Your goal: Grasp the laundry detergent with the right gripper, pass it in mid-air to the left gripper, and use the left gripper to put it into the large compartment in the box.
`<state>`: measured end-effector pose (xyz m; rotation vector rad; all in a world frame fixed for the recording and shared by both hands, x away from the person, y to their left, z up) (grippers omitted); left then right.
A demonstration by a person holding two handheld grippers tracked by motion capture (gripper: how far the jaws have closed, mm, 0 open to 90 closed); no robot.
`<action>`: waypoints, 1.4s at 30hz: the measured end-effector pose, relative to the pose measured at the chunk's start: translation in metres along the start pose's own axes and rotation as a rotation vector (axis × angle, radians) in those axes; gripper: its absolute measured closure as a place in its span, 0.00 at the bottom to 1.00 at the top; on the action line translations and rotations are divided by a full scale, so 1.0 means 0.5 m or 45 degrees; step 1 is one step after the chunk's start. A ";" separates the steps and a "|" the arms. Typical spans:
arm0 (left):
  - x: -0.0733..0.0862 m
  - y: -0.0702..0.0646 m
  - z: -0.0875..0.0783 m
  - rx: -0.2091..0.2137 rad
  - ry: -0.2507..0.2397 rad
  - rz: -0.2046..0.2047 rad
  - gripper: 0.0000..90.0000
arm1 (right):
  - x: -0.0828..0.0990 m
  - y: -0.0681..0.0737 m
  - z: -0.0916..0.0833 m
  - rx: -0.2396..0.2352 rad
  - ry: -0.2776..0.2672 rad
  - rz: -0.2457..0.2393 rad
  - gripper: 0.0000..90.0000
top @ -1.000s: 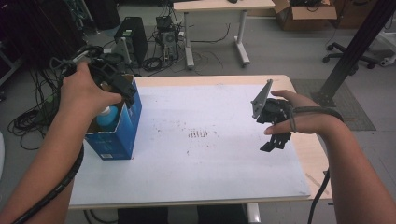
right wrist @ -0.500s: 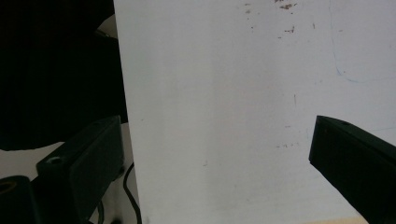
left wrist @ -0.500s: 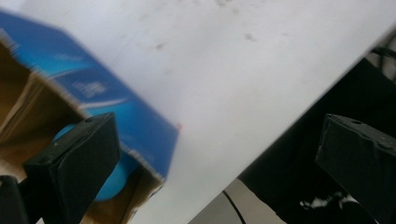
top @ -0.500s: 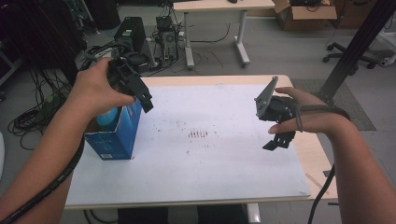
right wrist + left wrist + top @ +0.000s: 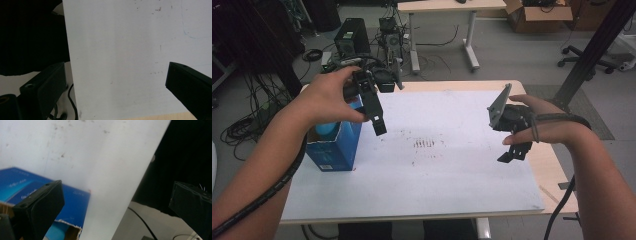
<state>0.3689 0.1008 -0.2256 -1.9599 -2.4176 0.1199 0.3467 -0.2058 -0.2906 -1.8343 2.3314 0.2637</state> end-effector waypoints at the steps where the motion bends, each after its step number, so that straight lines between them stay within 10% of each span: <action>1: -0.003 -0.004 0.003 0.005 -0.002 0.031 0.00 | 0.000 0.001 0.001 -0.002 0.003 -0.001 0.04; 18: -0.039 -0.005 0.072 0.044 0.076 0.323 0.00 | -0.018 0.000 0.018 -0.036 0.095 -0.029 0.04; 42: -0.053 0.017 0.078 0.028 0.087 0.314 0.00 | -0.033 -0.035 0.024 -0.057 0.105 -0.017 0.04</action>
Point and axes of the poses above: each handheld gripper's, and its own axes: z roughly forward along the jaws, x roughly out of its underside, y roughly to its left, the point moved 5 cm from there along z, roughly forward along the jaws, and after that the axes turned 9 degrees about z, right-handed, at the moved point
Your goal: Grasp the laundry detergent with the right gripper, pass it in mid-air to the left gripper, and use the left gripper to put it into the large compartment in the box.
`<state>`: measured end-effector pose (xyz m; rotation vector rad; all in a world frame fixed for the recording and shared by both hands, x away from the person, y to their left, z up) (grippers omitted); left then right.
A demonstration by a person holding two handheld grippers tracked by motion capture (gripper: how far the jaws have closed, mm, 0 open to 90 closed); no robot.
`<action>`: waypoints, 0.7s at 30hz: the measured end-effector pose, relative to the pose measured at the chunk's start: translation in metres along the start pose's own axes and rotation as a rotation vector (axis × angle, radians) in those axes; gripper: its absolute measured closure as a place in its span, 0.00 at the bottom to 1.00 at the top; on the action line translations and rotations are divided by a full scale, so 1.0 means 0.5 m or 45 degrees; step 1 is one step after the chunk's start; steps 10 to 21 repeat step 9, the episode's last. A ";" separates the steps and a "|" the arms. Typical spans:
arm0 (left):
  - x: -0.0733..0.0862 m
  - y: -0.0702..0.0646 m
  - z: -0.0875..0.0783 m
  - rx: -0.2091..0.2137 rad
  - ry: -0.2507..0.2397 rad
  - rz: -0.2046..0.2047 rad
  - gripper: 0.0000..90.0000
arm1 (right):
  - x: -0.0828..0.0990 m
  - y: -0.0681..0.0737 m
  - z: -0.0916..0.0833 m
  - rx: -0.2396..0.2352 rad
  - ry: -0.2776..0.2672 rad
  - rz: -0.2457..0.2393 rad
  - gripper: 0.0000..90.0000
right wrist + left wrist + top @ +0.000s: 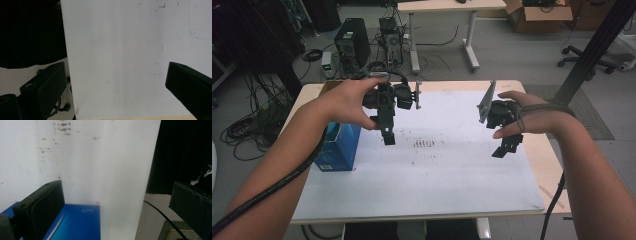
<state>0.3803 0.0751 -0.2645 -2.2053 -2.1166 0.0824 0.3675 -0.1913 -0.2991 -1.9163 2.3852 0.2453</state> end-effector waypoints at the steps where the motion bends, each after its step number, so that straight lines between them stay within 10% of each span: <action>1: 0.000 0.000 0.001 0.000 0.002 0.003 0.00 | -0.001 0.000 0.001 -0.003 -0.003 -0.006 0.04; 21: -0.004 -0.002 0.003 0.007 -0.019 0.006 0.00 | -0.012 0.011 0.000 0.004 -0.006 -0.030 0.04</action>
Point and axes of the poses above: each handheld gripper's, and its own axes: z roughly forward along the jaws, x roughly out of its underside, y roughly to its left, the point moved 5 cm from there along z, roughly forward along the jaws, and after that the axes turned 9 degrees about z, right-handed, at the moved point
